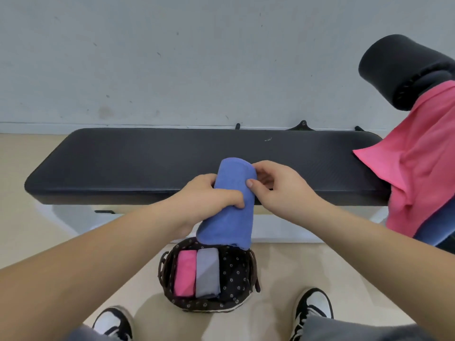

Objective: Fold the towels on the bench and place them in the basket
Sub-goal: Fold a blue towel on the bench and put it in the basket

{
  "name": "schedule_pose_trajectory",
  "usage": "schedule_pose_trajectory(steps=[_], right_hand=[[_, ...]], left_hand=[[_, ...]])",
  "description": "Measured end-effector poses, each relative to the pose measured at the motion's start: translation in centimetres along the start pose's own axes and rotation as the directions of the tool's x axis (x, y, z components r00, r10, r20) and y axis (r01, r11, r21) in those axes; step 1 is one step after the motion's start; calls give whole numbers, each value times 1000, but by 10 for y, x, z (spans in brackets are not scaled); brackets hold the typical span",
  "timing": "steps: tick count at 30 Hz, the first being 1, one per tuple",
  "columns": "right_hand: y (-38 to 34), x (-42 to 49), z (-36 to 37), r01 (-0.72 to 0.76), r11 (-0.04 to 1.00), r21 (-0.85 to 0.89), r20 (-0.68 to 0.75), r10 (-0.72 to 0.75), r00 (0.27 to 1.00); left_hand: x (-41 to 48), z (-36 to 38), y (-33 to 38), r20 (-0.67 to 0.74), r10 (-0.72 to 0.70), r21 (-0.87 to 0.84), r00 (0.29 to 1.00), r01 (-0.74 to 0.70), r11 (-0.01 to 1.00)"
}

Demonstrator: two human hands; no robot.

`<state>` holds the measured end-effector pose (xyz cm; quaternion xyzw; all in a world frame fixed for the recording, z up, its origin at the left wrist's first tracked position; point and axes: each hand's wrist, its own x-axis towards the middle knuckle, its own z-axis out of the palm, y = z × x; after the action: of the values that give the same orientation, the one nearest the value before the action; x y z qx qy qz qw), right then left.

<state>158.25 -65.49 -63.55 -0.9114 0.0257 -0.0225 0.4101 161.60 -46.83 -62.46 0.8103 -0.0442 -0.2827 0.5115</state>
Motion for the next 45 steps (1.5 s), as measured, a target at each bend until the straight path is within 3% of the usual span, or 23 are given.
schedule_pose_trajectory(steps=[3, 6, 9, 12, 17, 24, 28, 33, 38, 42, 45], right_hand=[[-5, -24, 9, -23, 1000, 12, -33, 24, 999], [-8, -44, 19, -48, 996, -74, -22, 47, 999], [-5, -60, 37, -158, 987, 33, 141, 152, 978], [12, -71, 66, -393, 900, 187, 378, 303, 875], [53, -74, 92, -467, 873, 142, 590, 304, 748], [94, -39, 140, -576, 815, 56, 681, 391, 620], [118, -9, 172, -625, 779, 47, 692, 426, 583], [161, -12, 215, -700, 713, 45, 617, 532, 581], [197, -25, 248, -805, 580, 126, 545, 638, 545], [205, -16, 267, -827, 544, 141, 459, 705, 541], [201, -9, 275, -832, 541, 124, 360, 757, 546]], left_hand=[[-22, 2, -21, 28, 0, -95, 1000, 3, 995], [-32, 10, -39, 73, -15, -324, 997, 38, 945], [-30, 29, -61, 72, -40, -444, 997, 68, 894], [-22, 43, -93, 89, -134, -562, 987, 161, 811], [-5, 53, -141, 153, -288, -646, 945, 316, 695], [32, 51, -190, 213, -397, -685, 893, 426, 591], [66, 46, -217, 208, -444, -696, 872, 451, 558], [103, 62, -250, 149, -486, -617, 861, 465, 635], [131, 84, -280, 42, -430, -376, 902, 413, 830], [143, 94, -299, -46, -283, -112, 958, 277, 954], [144, 102, -307, -131, -13, 314, 991, 53, 948]])
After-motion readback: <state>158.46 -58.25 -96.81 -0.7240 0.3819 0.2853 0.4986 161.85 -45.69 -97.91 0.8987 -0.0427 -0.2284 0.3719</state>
